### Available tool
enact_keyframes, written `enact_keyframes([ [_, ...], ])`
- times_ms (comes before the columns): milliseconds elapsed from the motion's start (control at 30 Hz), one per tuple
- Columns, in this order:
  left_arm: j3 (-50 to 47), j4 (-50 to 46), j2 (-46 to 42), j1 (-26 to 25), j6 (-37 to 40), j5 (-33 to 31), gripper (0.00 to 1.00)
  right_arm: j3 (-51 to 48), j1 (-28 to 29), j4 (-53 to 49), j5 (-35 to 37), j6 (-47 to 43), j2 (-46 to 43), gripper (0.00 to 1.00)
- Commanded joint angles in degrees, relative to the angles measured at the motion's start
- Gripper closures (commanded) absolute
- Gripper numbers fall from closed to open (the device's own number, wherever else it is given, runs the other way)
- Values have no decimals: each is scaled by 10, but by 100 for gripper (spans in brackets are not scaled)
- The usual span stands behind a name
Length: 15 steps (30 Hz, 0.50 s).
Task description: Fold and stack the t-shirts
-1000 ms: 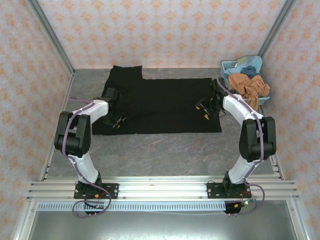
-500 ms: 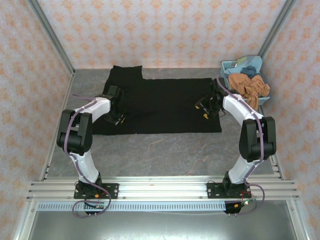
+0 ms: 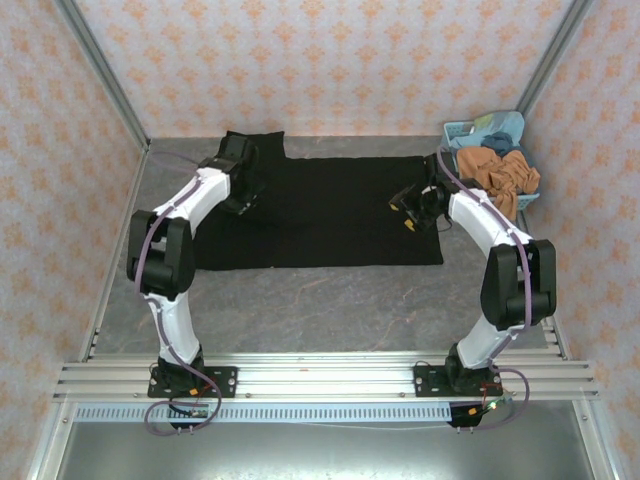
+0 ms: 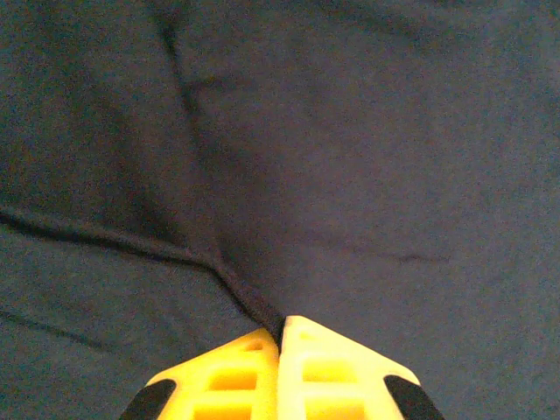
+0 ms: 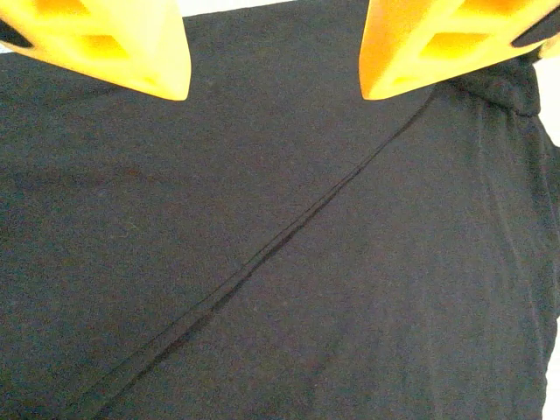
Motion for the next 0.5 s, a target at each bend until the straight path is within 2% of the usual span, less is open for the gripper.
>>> enact_keyframes([
  [0, 62, -53, 45, -8, 46, -29, 100, 12, 2, 2, -6, 9, -15, 46],
  [167, 128, -61, 93, -15, 74, -33, 100, 7, 2, -1, -6, 8, -18, 47],
  [467, 193, -52, 145, -26, 115, -34, 100, -4, 2, -3, -12, 10, -24, 47],
])
